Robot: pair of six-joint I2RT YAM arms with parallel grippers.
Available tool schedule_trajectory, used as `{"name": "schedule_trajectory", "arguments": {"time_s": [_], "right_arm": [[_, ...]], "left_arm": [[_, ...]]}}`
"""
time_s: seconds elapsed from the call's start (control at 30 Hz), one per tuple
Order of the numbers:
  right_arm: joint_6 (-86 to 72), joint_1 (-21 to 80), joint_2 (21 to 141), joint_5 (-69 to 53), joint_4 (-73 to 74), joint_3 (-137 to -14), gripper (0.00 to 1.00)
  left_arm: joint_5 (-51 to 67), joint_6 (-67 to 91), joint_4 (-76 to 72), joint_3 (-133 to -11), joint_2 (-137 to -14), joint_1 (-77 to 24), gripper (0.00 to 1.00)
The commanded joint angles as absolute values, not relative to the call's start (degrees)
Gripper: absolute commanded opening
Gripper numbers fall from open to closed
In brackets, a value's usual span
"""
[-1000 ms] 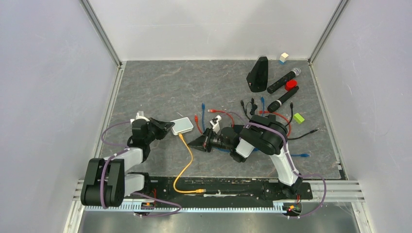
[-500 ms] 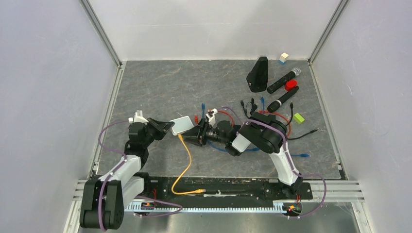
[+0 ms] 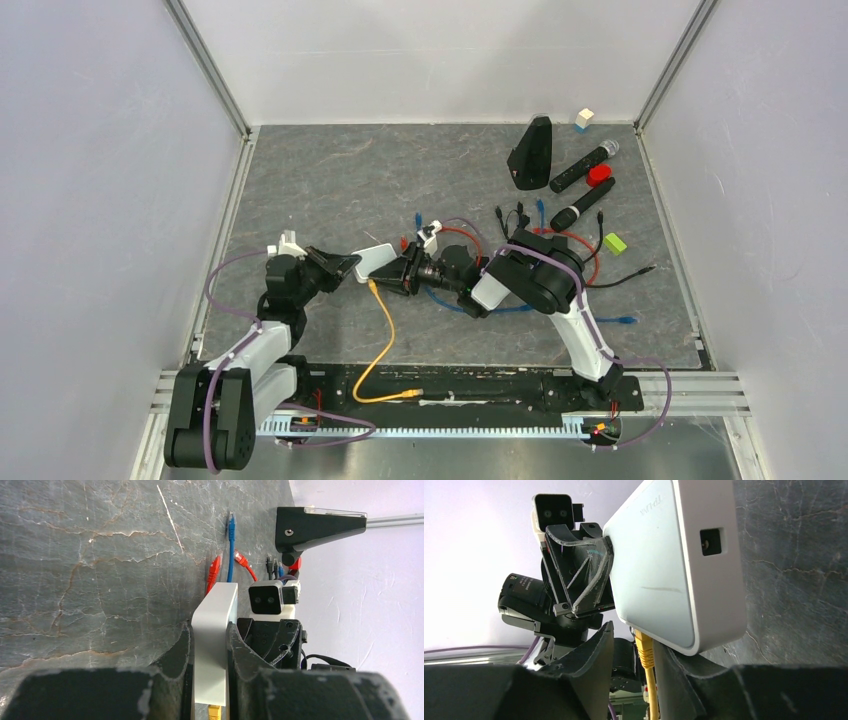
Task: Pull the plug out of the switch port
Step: Pull the connector from the switch port.
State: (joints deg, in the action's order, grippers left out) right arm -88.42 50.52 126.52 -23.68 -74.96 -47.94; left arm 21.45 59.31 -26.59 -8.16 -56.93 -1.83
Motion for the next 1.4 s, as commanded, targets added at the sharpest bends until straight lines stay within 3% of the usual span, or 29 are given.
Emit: {"name": "schedule_trajectory", "arguments": {"time_s": [0.0,0.23,0.43,0.7,0.8,0.83,1.07,1.37], "right_arm": [[-89.8,51.1,126.9,-24.0,-79.1,-49.4,0.36],[-89.7,52.5,127.4,-24.4,-79.7,-49.5,0.41],[-90.6,52.4,127.5,-23.4,-82.5,-48.8,0.35],[-92.9,51.7,128.7,-22.1,-85.2,-48.9,0.2],[-93.3,51.1,128.8,-22.5,-85.4,-48.7,0.01],[-93.3,50.9,128.9,-22.7,-85.3,-48.5,0.0],[-89.8,51.6,125.4,-27.7,-79.7,-42.1,0.0],[-90.1,53.2,123.7,-31.5,-83.3,-33.2,0.0]], "left_arm": [[22.6,61.6,-31.4,-7.6,-57.1,-1.6,0.02],[22.3,63.0,-34.2,-7.3,-58.0,-1.6,0.02],[22.7,63.6,-35.6,-7.1,-59.1,-1.6,0.02],[22.6,63.5,-34.6,-6.9,-57.8,-1.6,0.02],[22.6,63.3,-34.4,-6.6,-57.6,-1.6,0.02],[22.5,63.3,-34.4,-6.6,-57.7,-1.6,0.02],[19.1,61.5,-35.3,-8.5,-61.6,-1.5,0.02],[18.8,64.2,-48.9,-9.5,-72.9,-0.1,0.02]]}}
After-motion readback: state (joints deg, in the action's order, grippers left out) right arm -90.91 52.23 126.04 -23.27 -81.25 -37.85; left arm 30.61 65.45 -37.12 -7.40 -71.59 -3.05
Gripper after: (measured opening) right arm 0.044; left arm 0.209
